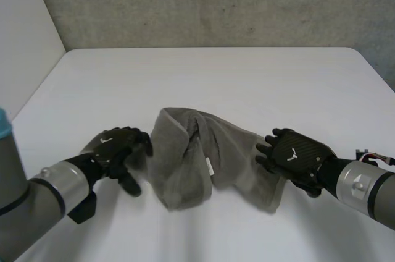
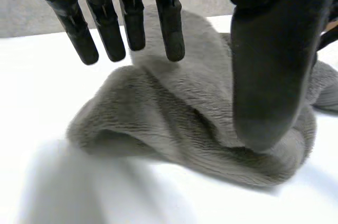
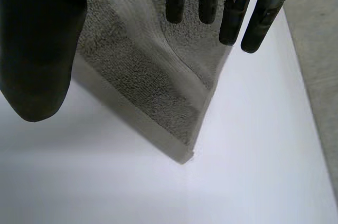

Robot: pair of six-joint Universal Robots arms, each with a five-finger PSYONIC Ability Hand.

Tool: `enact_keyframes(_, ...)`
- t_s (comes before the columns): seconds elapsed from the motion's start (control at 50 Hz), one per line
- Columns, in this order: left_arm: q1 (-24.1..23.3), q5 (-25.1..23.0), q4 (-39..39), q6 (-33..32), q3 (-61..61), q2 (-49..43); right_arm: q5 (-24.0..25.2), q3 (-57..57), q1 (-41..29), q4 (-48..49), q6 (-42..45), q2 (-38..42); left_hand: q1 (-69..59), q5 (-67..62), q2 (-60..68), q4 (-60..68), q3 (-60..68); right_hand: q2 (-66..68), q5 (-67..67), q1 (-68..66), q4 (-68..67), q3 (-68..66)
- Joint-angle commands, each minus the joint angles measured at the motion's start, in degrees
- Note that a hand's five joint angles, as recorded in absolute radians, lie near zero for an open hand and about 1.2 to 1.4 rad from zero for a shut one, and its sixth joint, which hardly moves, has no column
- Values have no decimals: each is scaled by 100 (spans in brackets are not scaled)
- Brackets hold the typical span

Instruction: Fold the towel.

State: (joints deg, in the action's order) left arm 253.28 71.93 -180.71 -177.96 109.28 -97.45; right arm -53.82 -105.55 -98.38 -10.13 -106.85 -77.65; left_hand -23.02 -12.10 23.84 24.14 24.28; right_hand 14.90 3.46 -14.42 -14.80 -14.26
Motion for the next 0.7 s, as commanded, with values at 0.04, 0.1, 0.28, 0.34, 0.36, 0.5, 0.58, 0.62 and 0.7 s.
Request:
enact_keyframes(0.04,354,-39,10,-292,-275,498,-15,456,-23,46,-2041,-84,406,314,-488,-518,-531,-490,-346,442,480,426)
enact_keyframes(0.1,318,-39,19,-266,-355,543,-76,615,-41,248,-3272,-110,406,314,-488,-518,-531,-490,-346,442,480,426)
enact_keyframes(0.28,-1000,110,-60,244,-583,428,-1259,807,-251,819,-5607,38,372,280,-454,-484,-498,-490,-346,442,480,426)
enact_keyframes(0.34,-1387,506,-210,394,-777,24,-1831,922,-470,811,-5855,266,389,297,-471,-501,-515,-490,-346,442,480,426)
enact_keyframes(0.36,-1526,775,-271,420,-890,-202,-2043,940,-550,820,-5891,328,389,297,-471,-501,-515,-490,-346,442,480,426)
enact_keyframes(0.5,-2176,1769,-298,358,-1565,-1238,-2256,826,-595,969,-5856,548,406,314,-488,-518,-531,-490,-346,442,480,426)
enact_keyframes(0.58,-2327,2000,-298,376,-1937,-1690,-2256,685,-586,1188,-5768,601,406,314,-488,-518,-531,-490,-346,442,480,426)
enact_keyframes(0.62,-2415,2035,-315,367,-2208,-2022,-2256,633,-586,1241,-5725,602,406,314,-488,-518,-531,-490,-346,442,480,426)
enact_keyframes(0.7,-2494,2061,-307,367,-2498,-2339,-2256,544,-586,1294,-5610,602,389,297,-471,-501,-515,-490,-346,442,480,426)
